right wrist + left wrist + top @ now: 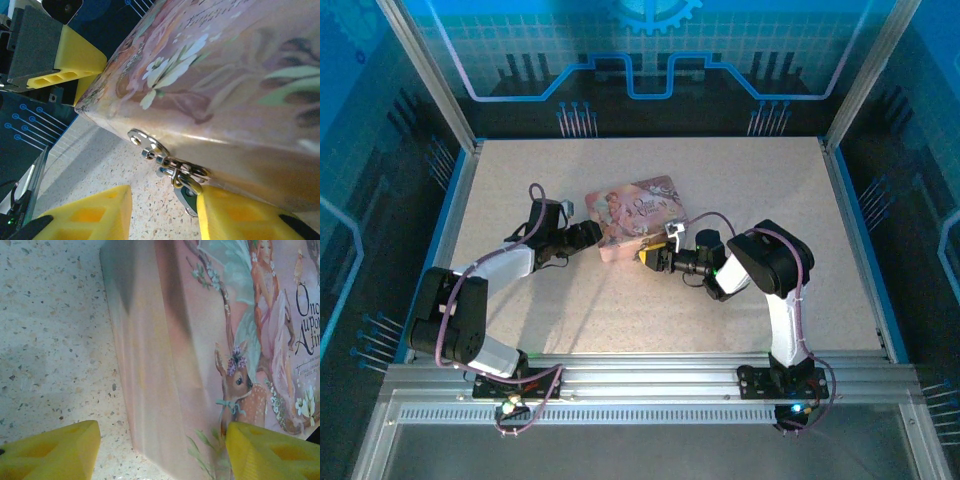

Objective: Unlock the padlock with the key

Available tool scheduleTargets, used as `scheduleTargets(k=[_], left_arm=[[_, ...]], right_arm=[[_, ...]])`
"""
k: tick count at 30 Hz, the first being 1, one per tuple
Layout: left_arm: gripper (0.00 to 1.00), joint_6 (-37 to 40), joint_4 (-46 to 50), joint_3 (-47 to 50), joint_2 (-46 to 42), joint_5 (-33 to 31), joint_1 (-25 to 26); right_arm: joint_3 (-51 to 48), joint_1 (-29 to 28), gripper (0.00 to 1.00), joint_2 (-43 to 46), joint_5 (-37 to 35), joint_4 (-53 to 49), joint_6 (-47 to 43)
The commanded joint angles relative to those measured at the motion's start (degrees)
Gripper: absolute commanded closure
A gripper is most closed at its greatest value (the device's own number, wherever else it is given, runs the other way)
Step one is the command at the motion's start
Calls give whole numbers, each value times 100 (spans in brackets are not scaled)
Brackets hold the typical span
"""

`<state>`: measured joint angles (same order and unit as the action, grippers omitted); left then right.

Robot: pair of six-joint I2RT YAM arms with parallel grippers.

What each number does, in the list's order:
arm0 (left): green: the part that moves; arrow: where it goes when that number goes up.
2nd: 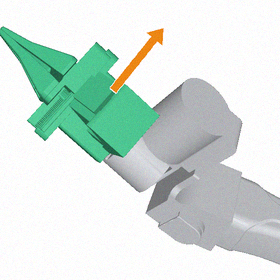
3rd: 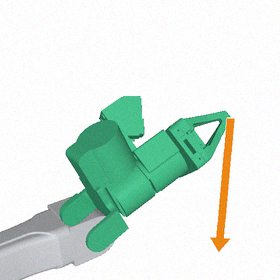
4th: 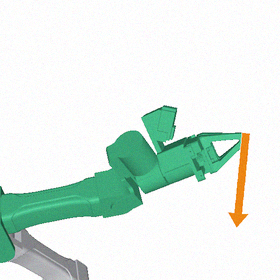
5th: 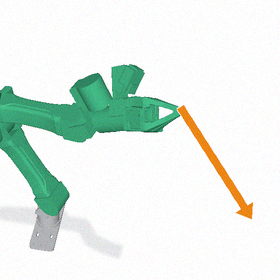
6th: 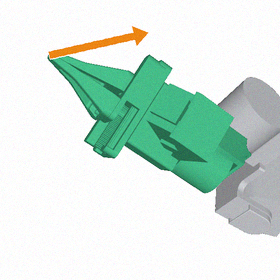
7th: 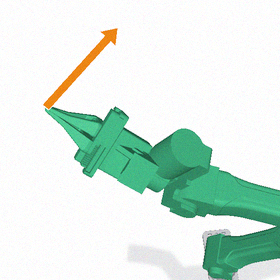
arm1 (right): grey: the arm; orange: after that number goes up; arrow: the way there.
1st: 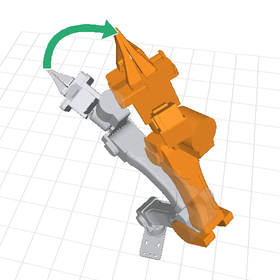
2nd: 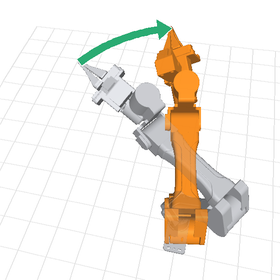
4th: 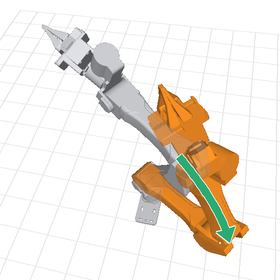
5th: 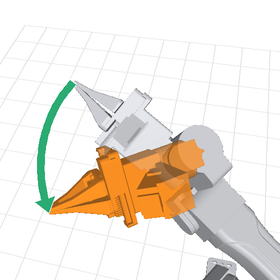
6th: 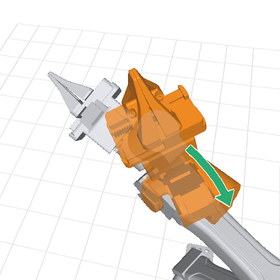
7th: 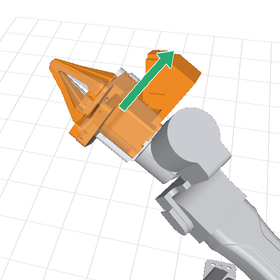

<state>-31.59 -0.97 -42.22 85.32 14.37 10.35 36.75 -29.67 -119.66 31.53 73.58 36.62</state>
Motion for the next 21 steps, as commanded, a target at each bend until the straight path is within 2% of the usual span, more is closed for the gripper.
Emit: scheduleTargets(k=[1,5,10,21], left_arm=[[31,-16,325,187,46,-134,51],[31,-31,320,219,23,-136,56],[32,-57,303,258,-46,-119,55],[32,-145,290,345,-217,-82,151]], right_arm=[[34,-79,61,-25,155,635,-76],[-10,-74,59,8,161,688,-96],[-221,0,50,115,-7,682,-17],[-558,94,37,390,-201,633,191]])
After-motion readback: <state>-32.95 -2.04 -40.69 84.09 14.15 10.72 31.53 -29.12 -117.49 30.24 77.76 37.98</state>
